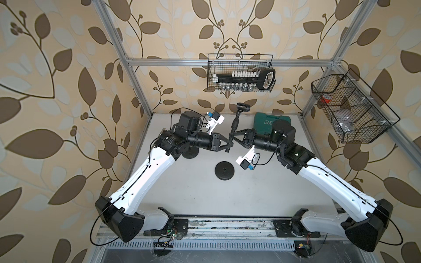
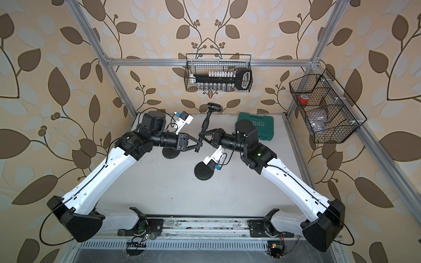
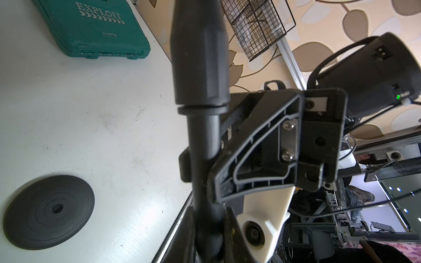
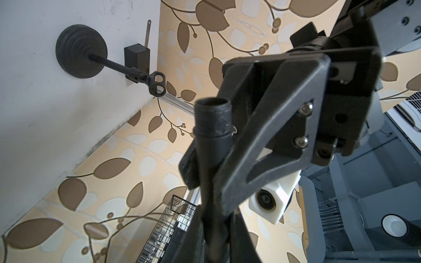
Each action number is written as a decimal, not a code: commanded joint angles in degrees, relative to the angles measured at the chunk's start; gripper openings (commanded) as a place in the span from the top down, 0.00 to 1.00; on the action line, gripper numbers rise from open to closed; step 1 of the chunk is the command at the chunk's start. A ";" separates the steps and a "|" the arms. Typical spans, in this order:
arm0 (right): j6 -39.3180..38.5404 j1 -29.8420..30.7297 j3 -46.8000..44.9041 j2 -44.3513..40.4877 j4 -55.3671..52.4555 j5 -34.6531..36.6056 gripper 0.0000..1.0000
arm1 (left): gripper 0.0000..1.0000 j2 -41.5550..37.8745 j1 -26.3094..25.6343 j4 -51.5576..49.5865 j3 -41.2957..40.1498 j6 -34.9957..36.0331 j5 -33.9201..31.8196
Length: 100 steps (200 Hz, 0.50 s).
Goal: Assemble a microphone stand
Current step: Adjust the microphone stand pole at the center of the board.
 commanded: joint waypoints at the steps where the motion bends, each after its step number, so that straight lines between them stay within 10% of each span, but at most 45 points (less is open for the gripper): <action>1: -24.53 0.79 1.10 -0.44 3.32 -1.13 0.72 | 1.00 -0.36 -0.73 3.99 1.20 -0.68 -0.85; 57: -0.54 0.71 2.21 -1.18 -3.33 8.22 0.35 | 1.00 -0.71 -0.73 12.27 -0.61 -6.86 -12.68; 100: 35.38 -0.60 0.08 -2.29 -3.42 13.69 0.37 | 1.00 0.29 -0.80 17.86 -3.21 -4.27 -25.00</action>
